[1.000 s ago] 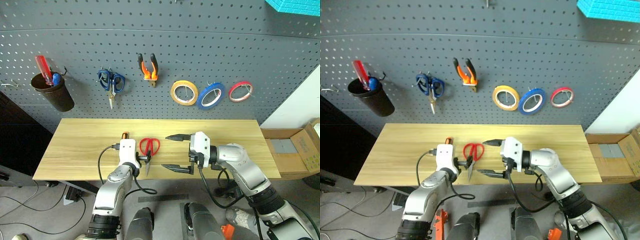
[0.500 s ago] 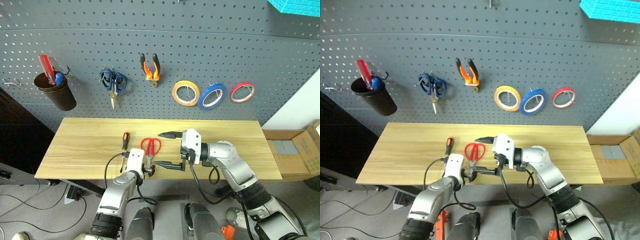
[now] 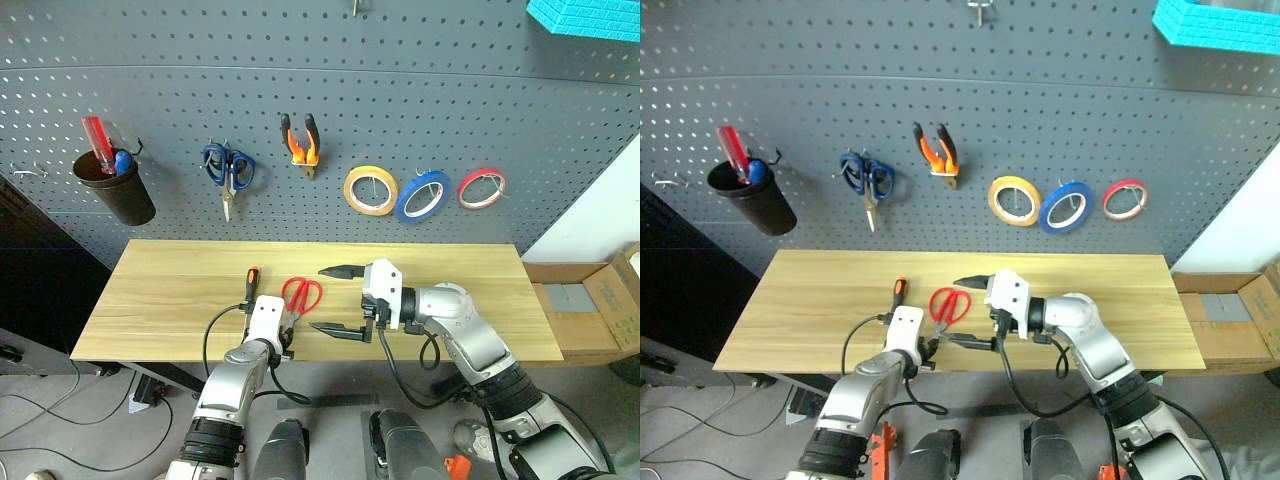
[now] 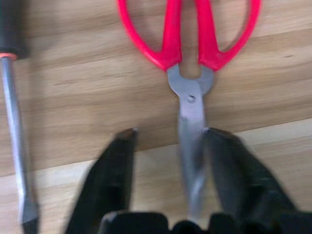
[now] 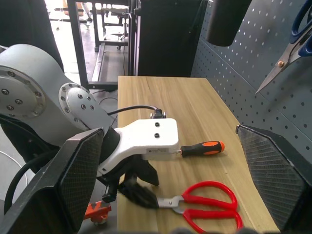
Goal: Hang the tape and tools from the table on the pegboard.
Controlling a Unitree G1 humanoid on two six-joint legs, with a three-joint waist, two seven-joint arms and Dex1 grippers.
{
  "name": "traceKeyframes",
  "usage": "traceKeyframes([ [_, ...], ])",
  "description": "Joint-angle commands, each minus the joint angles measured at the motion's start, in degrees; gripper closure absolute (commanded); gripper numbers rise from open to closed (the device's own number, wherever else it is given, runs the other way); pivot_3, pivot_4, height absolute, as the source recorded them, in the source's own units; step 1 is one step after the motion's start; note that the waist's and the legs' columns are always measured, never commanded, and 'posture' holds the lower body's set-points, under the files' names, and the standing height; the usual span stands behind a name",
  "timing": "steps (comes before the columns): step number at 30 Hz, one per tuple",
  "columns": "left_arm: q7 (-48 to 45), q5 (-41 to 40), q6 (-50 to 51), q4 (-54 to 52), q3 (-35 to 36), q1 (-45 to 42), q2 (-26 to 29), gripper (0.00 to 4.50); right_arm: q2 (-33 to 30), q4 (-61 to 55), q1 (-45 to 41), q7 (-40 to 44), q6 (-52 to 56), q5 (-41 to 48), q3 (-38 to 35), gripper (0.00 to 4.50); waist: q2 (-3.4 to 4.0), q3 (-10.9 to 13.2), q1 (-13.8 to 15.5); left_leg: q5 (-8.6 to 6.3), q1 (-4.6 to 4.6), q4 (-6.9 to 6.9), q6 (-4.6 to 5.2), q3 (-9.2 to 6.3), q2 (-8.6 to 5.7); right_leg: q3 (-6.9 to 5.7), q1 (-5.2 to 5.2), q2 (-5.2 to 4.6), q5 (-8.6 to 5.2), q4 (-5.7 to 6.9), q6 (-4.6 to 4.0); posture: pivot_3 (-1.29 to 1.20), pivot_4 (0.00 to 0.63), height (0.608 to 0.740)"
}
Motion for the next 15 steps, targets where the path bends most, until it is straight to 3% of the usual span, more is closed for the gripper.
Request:
traceKeyframes([
  [1, -0.04, 0.3, 0.21, -1.37, 1.14, 0.06, 0.36, 3.79, 0.78, 0.13, -1.01, 0.16, -0.92, 0.53, -1.04, 0.0, 0.01, -0.15, 0.07, 0.0, 0.0, 0.0, 0.0, 0.0, 0.0, 0.0, 0.0, 0.0, 0.0, 0.0, 0.0, 0.01, 0.125, 0.74],
  [4, 0.16, 0.33, 0.2, -2.03, 1.71, 0.48, 0.26, 4.48, 1.09, 0.8, -1.19, 0.53, -1.59, 0.43, -0.99, 0.0, 0.08, -0.82, 0.13, 0.0, 0.02, 0.0, 0.0, 0.0, 0.0, 0.0, 0.01, 0.0, 0.0, 0.0, 0.0, 0.02, 0.111, 0.74],
  [15, 0.36, 1.16, -3.61, -5.61, 3.66, 1.59, 1.77, 4.48, 1.39, 2.26, -1.33, 1.49, -3.46, 0.32, -1.22, 0.0, 0.06, -3.21, 0.27, 0.0, 0.12, -0.02, 0.0, 0.01, -0.02, 0.0, 0.1, 0.01, 0.0, 0.01, 0.0, 0.06, 0.065, 0.74],
])
